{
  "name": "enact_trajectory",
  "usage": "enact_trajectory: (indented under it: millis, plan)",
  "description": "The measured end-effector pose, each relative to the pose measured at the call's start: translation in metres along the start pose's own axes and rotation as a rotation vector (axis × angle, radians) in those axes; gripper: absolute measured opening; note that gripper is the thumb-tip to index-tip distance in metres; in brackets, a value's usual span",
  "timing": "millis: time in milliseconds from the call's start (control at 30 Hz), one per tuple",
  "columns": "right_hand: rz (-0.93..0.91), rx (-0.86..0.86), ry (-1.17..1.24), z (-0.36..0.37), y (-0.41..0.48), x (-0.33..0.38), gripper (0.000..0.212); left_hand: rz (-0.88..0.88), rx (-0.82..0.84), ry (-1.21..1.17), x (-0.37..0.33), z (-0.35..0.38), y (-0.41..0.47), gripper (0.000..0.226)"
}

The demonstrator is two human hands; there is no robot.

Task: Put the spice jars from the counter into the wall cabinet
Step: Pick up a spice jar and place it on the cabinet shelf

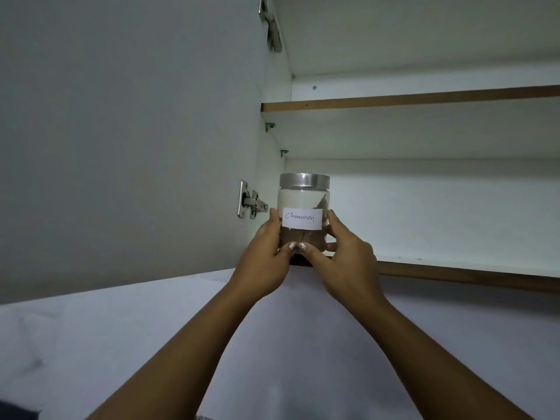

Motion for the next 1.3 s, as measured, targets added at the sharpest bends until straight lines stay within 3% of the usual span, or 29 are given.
enact_trajectory:
  millis: [267,433,700,900,1100,1300]
  plan:
    - [0.082,0.0,-0.146,0.031,0.028,-0.011,0.048,-0.086,0.049,0.202,0.046,0.01,0.013,0.057]
    - [0.121,-0.02,-0.379,0.045,0.037,-0.011,0.046,-0.153,0.034,0.35,0.054,0.017,0.017,0.065]
    - [0.196,0.039,-0.522,0.054,0.048,-0.013,0.056,-0.195,-0.057,0.421,0.054,0.027,0.02,0.072]
    - [0.225,0.09,-0.573,0.057,0.049,-0.014,0.068,-0.256,-0.007,0.465,0.056,0.03,0.022,0.08]
    - [0.235,0.105,-0.573,0.056,0.044,-0.016,0.078,-0.251,0.005,0.427,0.049,0.029,0.019,0.081]
    - [0.14,0.179,-0.448,0.05,0.025,-0.004,0.078,-0.118,-0.023,0.157,0.036,0.018,0.002,0.069]
Point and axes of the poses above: each hand's wrist, its own y-axis towards the middle knuckle, its own z-axis out of the palm, x = y × z, the point moved 4 cm from there along y, towards the middle knuckle, and after that the axes turned 10 degrees about z, right-handed, at the moved point
